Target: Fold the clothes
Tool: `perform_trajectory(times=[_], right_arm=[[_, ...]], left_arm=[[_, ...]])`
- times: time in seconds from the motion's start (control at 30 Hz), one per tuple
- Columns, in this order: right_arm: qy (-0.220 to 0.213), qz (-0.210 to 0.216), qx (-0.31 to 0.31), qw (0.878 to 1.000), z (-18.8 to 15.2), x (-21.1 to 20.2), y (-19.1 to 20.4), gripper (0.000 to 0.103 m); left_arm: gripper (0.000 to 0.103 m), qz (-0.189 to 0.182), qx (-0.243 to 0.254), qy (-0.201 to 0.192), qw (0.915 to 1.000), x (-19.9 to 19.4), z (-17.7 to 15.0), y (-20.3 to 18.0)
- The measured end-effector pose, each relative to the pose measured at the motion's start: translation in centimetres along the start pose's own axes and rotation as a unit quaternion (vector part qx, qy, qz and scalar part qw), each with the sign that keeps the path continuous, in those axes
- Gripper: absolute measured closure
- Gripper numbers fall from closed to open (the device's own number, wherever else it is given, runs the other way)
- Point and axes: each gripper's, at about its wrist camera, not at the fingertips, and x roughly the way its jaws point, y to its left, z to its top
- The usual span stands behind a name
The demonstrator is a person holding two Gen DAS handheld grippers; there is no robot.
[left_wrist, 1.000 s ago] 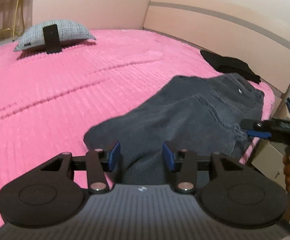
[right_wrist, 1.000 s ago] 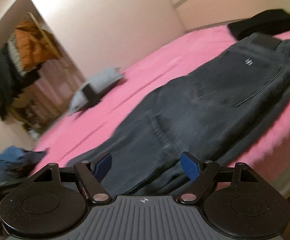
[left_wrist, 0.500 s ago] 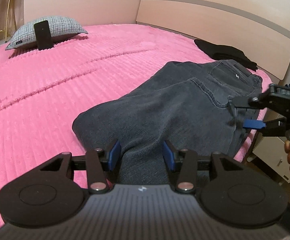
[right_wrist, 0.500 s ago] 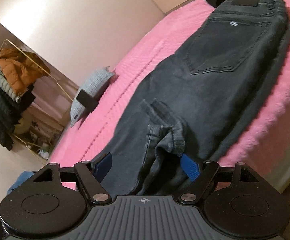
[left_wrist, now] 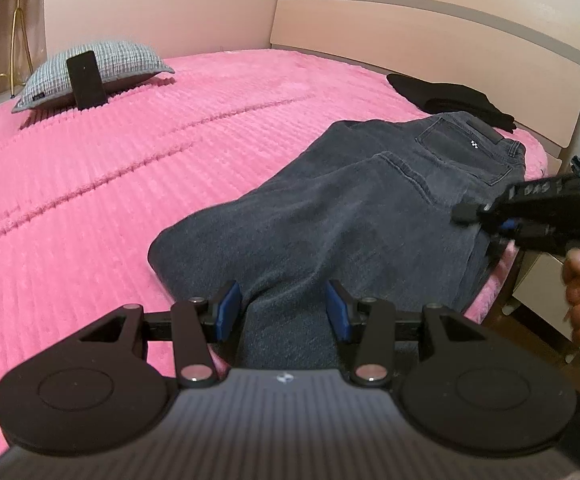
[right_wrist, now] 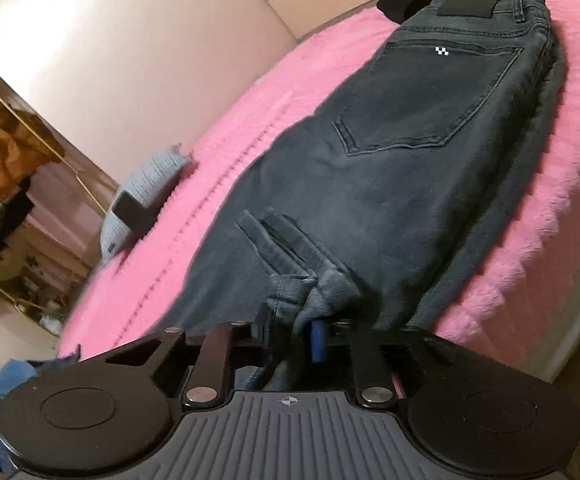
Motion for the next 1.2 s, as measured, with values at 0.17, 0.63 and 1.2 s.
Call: perform_trajectory(times=[0.17,0.63,1.2], right_arm=[[-0.052,0.020,-0.035,0.998,2.1,-2.3,-0.1,0.091],[-0.042,-0.048,-0.045,0.997,1.9,-4.5,-2.5,0.071],[0.008,-0.009,-0.174,0.985,-0.2,-0.8,0.3,0.053]], left_arm=[[0.061,-0.018,0.023,-0.013,0.9995,-0.2,0.5,-1.4],[0.061,-0.012,0.024,-0.005,0.9996,0.3,2.8,-0.3],[0.061,0.002,0.006,0.049,0.9988,4.2,2.4,4.1]])
